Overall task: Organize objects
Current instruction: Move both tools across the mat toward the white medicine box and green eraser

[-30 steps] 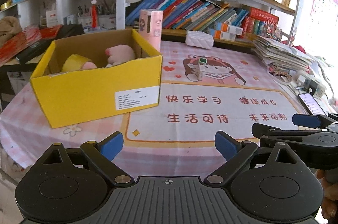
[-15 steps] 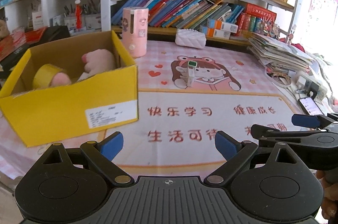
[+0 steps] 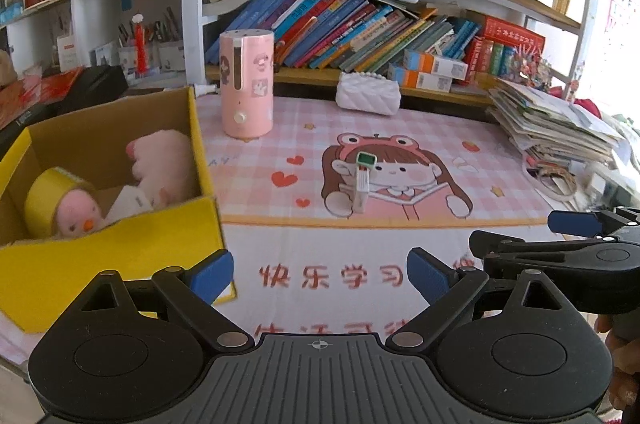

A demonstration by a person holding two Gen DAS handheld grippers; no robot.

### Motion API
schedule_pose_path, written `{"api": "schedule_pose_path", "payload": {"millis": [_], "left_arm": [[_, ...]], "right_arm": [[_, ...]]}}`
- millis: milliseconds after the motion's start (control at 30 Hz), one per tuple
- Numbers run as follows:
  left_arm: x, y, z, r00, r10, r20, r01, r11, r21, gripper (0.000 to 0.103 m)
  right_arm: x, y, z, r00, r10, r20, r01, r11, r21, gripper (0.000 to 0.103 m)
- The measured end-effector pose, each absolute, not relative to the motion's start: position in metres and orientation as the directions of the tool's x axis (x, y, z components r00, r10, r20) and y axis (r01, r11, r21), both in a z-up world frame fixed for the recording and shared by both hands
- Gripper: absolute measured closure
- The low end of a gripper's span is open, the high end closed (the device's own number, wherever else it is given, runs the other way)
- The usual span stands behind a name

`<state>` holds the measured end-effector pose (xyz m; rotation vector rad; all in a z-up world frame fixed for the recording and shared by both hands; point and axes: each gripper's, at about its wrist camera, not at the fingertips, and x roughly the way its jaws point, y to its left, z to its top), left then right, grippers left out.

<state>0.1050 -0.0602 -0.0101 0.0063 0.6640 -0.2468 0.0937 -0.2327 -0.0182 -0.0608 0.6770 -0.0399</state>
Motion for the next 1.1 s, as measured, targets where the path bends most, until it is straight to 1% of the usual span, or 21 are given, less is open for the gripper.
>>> {"api": "schedule_pose_path", "payload": {"millis": [300,600,833,967,1100], "left_arm": [[0.134,-0.086,-0.010,0.765,-0.210,-0.609,0.215,0.974,-0.066,0.008],[0.160,-0.111,-0.024,0.724,-0.200,-0.660,0.216,0.975,-0.059,0.009],[0.179,-0.124,-0.035,0.703,-0.163,-0.692,0.185,0.982,-0.044,0.010],[0.194,-0.130,-0.041,0.692,-0.153,-0.705,0.174,0.984,-0.043,0.017],[0.209,-0.139,-0.047,0.687,-0.148,-0.711,0.181,0.983,-0.029,0.019]], "right_arm": [[0.136,-0.254,-0.022,0.772,-0.013,-0.635,-0.029,0.998,-0.056,0.020],[0.168,-0.279,-0.035,0.745,0.003,-0.667,-0.034,0.999,-0.033,0.021],[0.188,-0.297,-0.042,0.735,0.013,-0.678,-0.034,0.999,-0.019,0.022],[0.199,-0.307,-0.041,0.741,0.015,-0.672,-0.020,1.000,-0.001,0.022],[0.211,-0.317,-0.037,0.753,0.015,-0.658,-0.004,1.000,0.018,0.022]]}}
